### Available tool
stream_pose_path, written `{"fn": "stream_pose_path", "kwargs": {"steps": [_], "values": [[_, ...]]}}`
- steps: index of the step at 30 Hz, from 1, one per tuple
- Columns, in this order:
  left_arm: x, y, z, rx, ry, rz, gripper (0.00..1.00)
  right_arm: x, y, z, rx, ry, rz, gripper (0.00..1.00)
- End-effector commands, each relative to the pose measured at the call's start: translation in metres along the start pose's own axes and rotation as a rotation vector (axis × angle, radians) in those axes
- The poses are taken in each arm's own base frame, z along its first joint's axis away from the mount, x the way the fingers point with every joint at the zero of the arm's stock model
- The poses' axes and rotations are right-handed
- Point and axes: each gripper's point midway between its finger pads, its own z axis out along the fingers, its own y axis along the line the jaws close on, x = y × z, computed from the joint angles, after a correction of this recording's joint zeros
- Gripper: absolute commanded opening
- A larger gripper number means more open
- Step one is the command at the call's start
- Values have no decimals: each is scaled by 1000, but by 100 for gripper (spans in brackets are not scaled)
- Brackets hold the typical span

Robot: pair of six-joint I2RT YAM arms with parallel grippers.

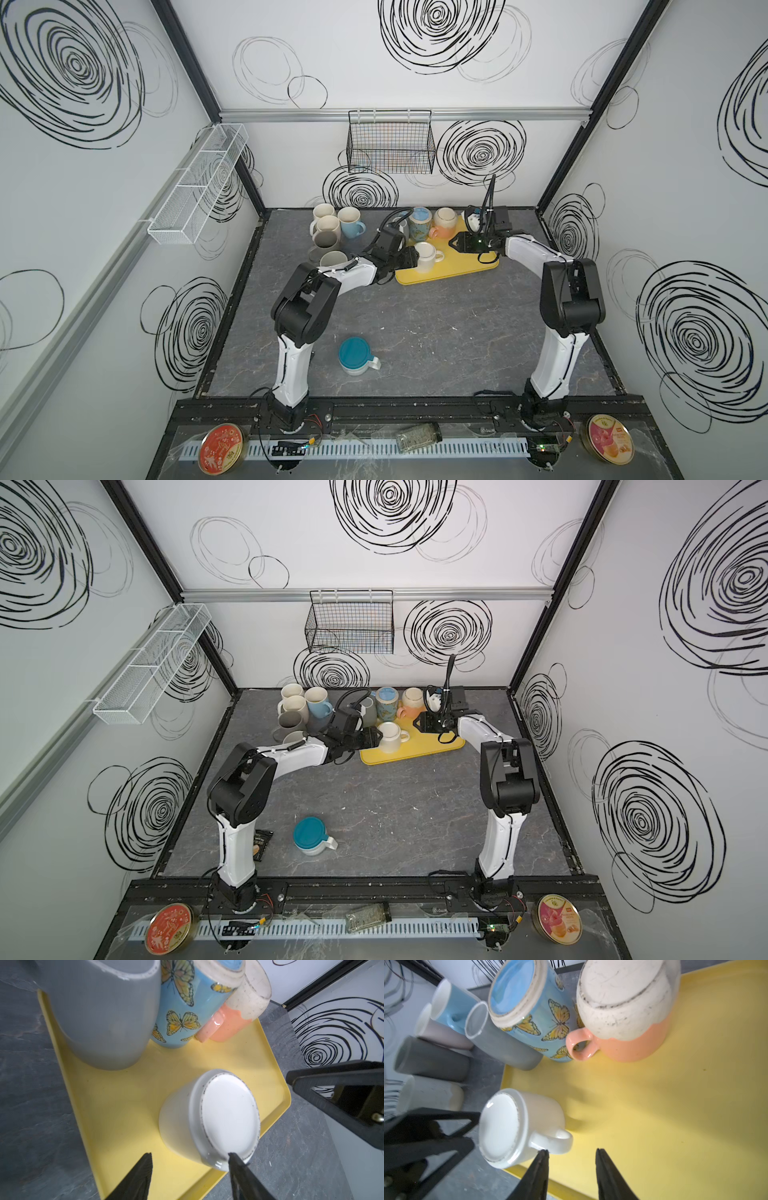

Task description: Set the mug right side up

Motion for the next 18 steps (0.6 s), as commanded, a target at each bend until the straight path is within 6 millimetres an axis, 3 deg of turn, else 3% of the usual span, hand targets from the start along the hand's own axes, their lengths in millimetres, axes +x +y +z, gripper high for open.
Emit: {"fn": "stream_pose_path", "kwargs": {"steps": [1, 6, 12, 18], "values": [[-23, -5, -24, 18, -69, 9, 62, 21, 11, 2, 10, 108, -244, 46], [-24, 2, -34, 9, -65, 12, 63, 37, 30, 17, -77, 169, -376, 53], [-25, 7, -46, 0, -79, 8, 63, 54, 47, 46, -74, 279, -475, 53], [-25, 13, -55, -17, -89, 10, 63, 58, 53, 67, -2, 333, -535, 44]]}}
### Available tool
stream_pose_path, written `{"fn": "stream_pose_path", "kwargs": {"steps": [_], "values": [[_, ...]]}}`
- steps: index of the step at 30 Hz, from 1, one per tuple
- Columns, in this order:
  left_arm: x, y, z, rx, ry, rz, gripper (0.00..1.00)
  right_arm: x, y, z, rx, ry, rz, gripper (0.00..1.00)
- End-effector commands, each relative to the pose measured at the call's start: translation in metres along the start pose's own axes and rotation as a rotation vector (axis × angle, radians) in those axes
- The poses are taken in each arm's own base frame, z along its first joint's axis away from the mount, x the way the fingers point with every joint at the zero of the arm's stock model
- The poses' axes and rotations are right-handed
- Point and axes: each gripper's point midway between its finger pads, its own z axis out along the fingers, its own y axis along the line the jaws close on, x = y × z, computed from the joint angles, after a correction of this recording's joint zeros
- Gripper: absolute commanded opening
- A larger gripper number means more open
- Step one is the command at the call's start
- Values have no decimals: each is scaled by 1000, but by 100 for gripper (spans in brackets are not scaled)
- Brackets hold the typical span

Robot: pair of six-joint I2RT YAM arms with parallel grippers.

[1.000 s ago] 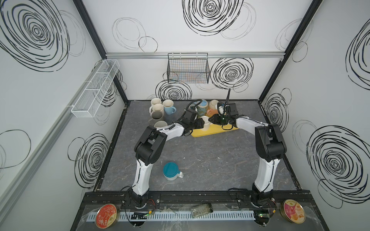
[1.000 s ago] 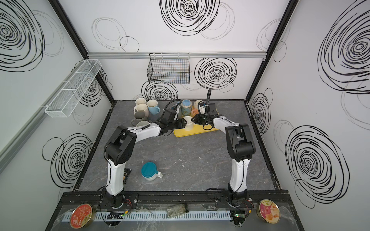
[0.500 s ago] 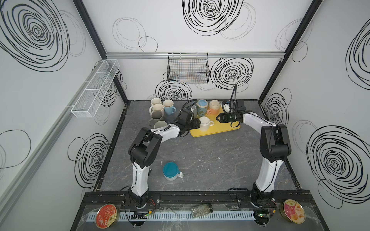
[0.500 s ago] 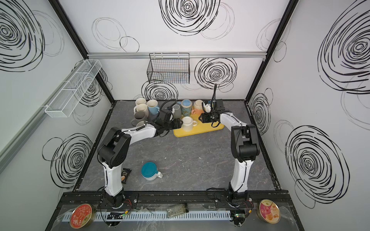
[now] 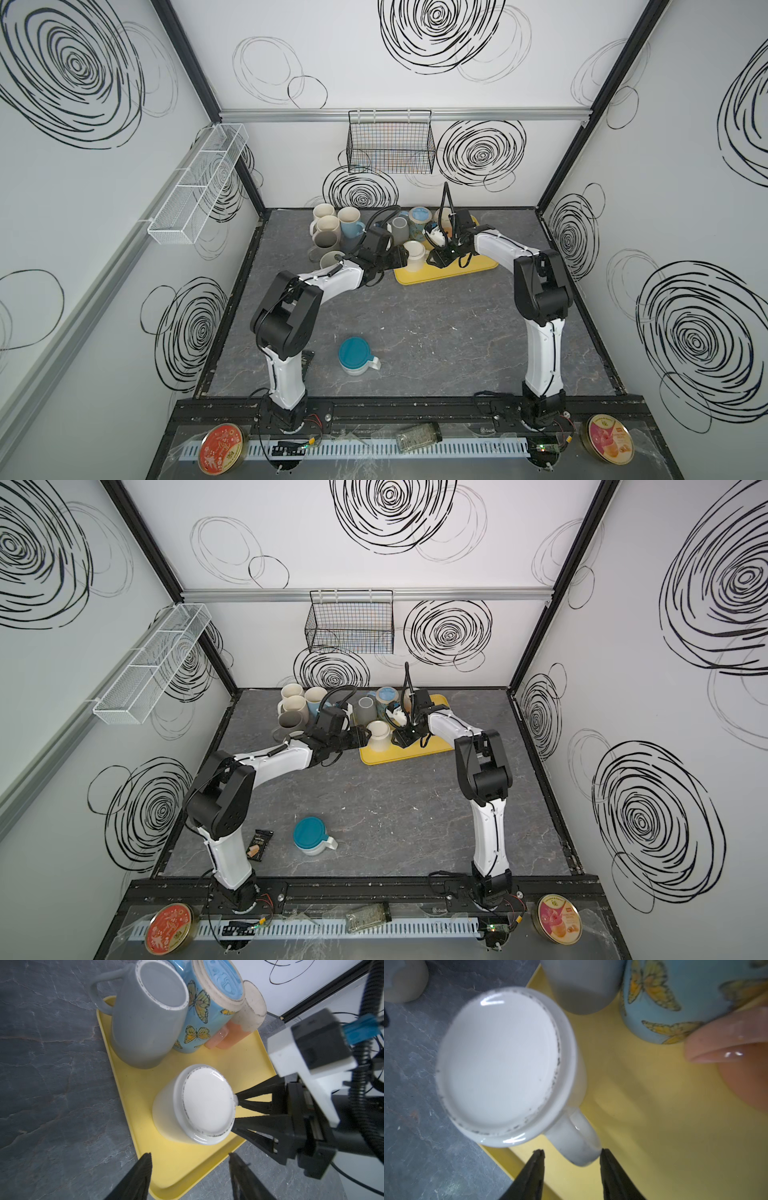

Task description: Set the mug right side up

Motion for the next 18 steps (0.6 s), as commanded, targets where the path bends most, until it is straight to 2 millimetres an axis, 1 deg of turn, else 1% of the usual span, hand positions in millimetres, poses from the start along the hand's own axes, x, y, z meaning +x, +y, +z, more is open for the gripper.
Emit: {"fn": "stream_pose_path", "kwargs": {"steps": [1, 4, 9, 13, 18], "values": [[-16, 0, -15, 0, -54, 17, 63, 5, 2, 7, 46, 74, -43, 42], [-17, 2, -19, -5, -59, 18, 63, 0, 5, 7, 48, 72, -50, 40], [-19, 8, -25, -16, -67, 16, 63, -14, 16, 0, 28, 14, -77, 40], [-20, 11, -31, -23, -77, 21, 63, -22, 14, -4, 67, 1, -101, 47], [-22, 12, -35, -34, -82, 32, 64, -30, 23, -9, 25, -28, -110, 47]]}}
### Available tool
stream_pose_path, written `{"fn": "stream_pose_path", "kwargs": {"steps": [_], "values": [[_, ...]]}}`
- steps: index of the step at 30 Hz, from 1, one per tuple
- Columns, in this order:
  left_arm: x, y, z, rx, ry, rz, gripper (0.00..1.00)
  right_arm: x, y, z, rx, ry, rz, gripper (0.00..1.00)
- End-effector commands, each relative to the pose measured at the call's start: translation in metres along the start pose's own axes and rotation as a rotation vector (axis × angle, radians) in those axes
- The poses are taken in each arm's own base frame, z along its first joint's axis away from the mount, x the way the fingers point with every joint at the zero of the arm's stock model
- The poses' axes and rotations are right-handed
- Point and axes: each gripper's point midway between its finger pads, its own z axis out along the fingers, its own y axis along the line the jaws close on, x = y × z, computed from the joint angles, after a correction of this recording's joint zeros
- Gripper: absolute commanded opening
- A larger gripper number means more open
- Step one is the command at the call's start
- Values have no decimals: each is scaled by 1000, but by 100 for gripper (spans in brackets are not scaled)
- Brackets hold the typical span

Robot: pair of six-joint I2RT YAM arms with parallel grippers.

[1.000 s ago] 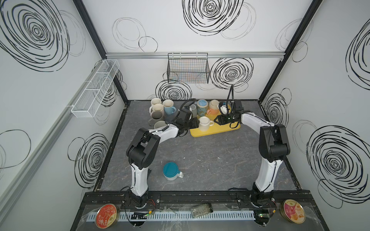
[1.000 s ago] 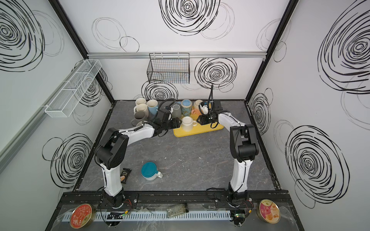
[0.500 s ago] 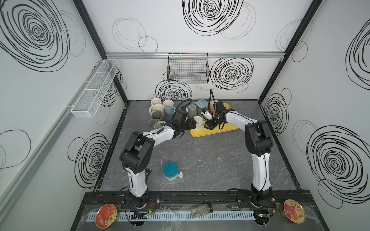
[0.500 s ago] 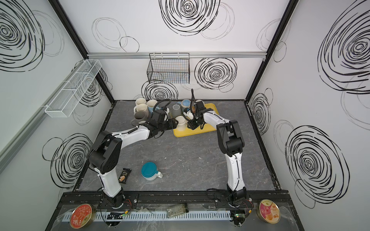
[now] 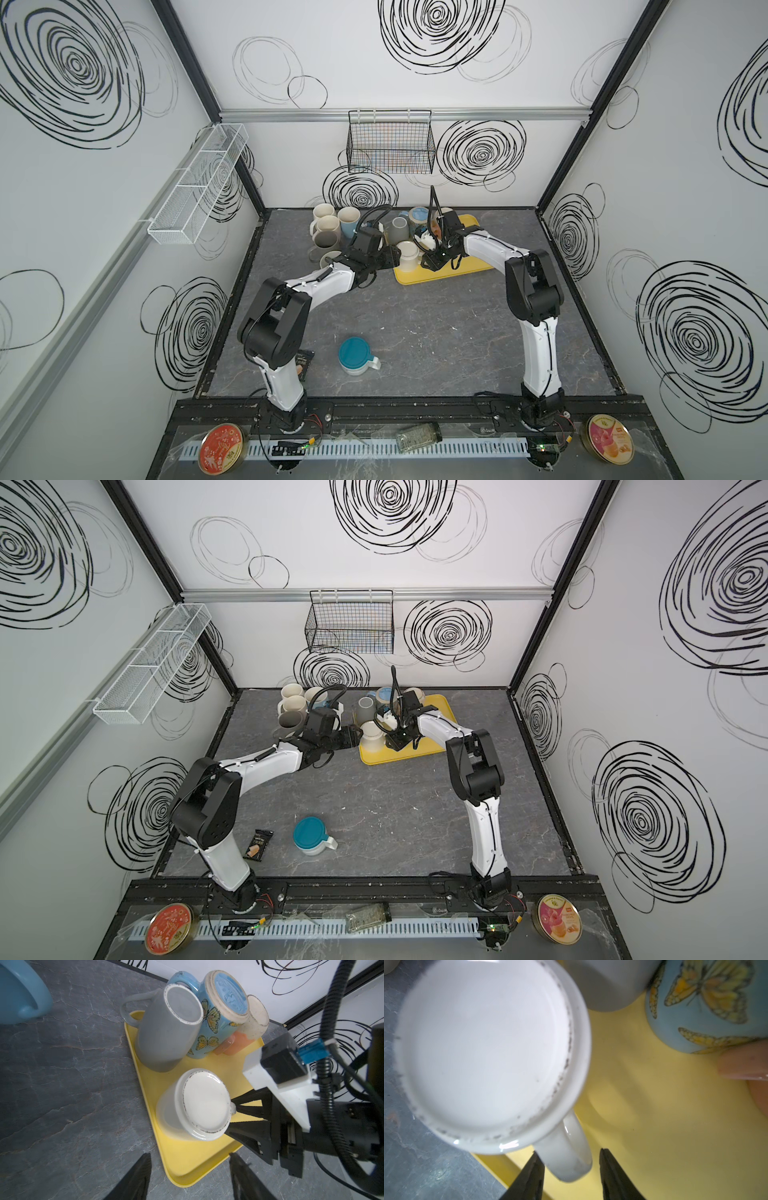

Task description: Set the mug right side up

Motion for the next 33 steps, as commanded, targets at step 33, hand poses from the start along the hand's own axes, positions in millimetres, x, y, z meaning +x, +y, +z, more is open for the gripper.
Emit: {"fn": "stream_pose_path", "kwargs": {"steps": [33], "values": [[-1, 5, -10, -152, -28, -10, 65, -43, 25, -51, 102, -190, 548, 52]]}}
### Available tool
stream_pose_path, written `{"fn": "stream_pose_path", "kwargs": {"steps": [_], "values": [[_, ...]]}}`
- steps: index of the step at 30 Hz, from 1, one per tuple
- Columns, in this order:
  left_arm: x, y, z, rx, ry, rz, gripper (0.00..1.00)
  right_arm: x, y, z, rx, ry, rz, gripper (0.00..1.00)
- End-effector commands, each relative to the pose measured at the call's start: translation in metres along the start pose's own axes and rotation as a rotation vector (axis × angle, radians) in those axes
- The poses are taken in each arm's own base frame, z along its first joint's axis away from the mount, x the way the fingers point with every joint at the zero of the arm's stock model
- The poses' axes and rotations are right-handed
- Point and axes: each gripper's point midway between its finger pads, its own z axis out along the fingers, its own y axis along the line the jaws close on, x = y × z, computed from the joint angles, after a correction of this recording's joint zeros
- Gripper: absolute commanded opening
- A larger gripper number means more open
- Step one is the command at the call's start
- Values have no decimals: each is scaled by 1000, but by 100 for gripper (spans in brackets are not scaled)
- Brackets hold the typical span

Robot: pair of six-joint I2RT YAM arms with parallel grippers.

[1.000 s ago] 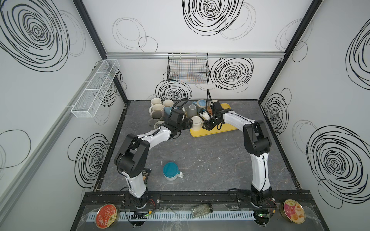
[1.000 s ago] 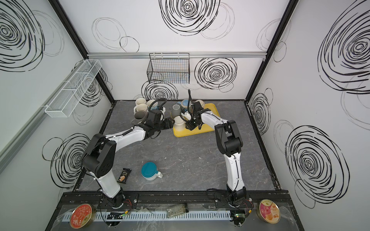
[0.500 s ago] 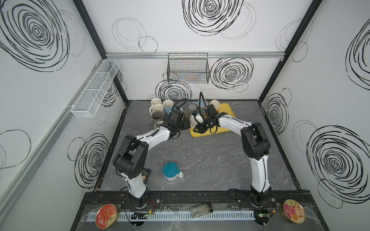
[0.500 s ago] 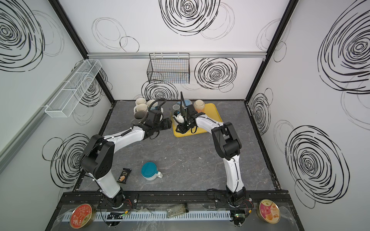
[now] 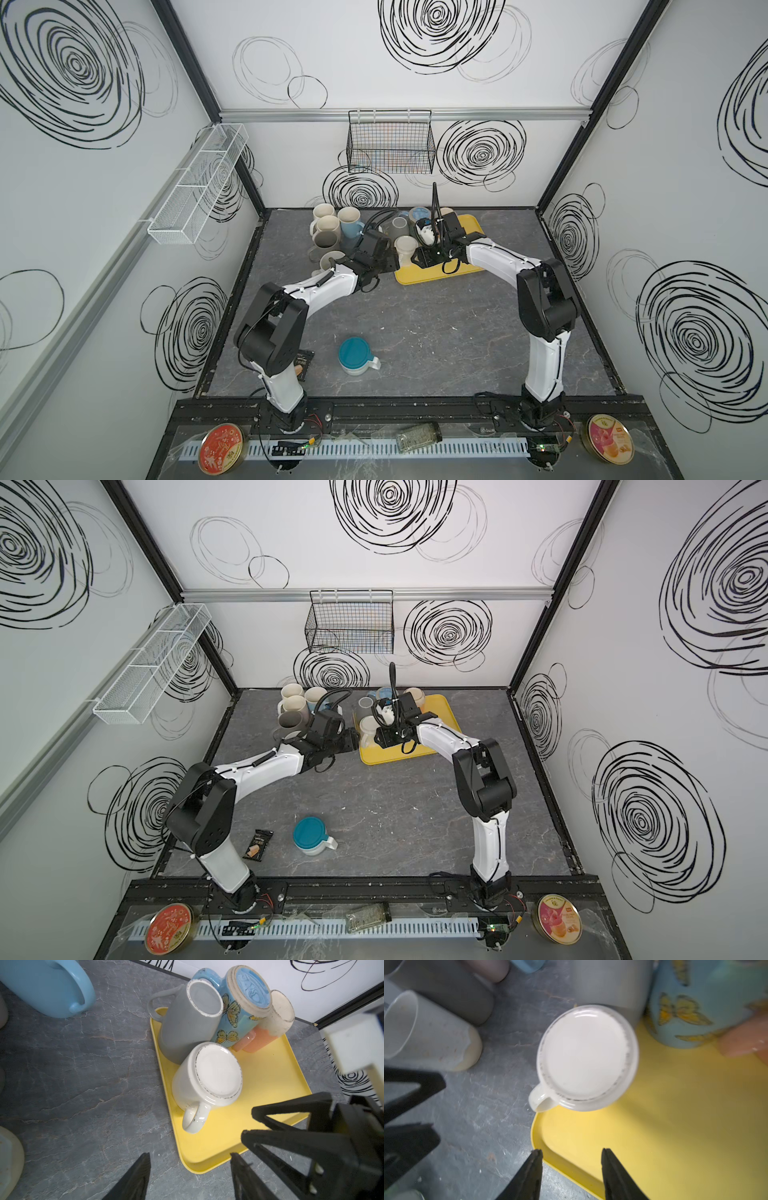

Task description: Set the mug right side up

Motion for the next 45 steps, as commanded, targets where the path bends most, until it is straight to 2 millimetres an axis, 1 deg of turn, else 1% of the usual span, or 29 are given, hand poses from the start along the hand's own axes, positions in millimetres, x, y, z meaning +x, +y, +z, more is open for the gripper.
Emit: {"fn": "stream_pose_path", "kwargs": {"steps": [1, 5, 9, 12, 13, 16, 19, 22, 26, 29, 33, 39, 45], "values": [[-12, -1, 3, -6, -23, -4, 65, -14, -3, -13, 113, -43, 197, 52], [-17, 4, -2, -11, -33, -4, 65, -14, 20, -7, 142, -60, 240, 54], [-19, 16, -9, -23, -37, -2, 65, -13, 33, 6, 168, -47, 277, 56], [-18, 24, -15, -20, -38, -3, 65, -10, 36, 20, 189, -14, 288, 57], [-18, 26, -17, -18, -40, -2, 65, -11, 37, 21, 196, -11, 291, 57], [-16, 21, -19, 21, -40, 21, 65, -10, 37, 30, 205, 1, 304, 58], [-13, 16, -15, 48, -19, 46, 65, -10, 34, 35, 208, 8, 315, 57], [-11, 10, -10, 82, -10, 72, 64, -10, 31, 32, 204, 26, 340, 57], [-4, -3, 5, 108, 44, 130, 63, -13, 26, 18, 188, -2, 365, 57], [3, -12, 17, 109, 75, 193, 64, -14, 18, 5, 169, -34, 397, 57], [15, -16, 36, 79, 126, 237, 64, -7, 2, -10, 175, -52, 426, 57], [24, -12, 64, -2, 163, 278, 62, 10, -15, -18, 164, -47, 464, 56], [23, -3, 79, -103, 179, 320, 60, 19, -20, -17, 151, -35, 474, 55]]}}
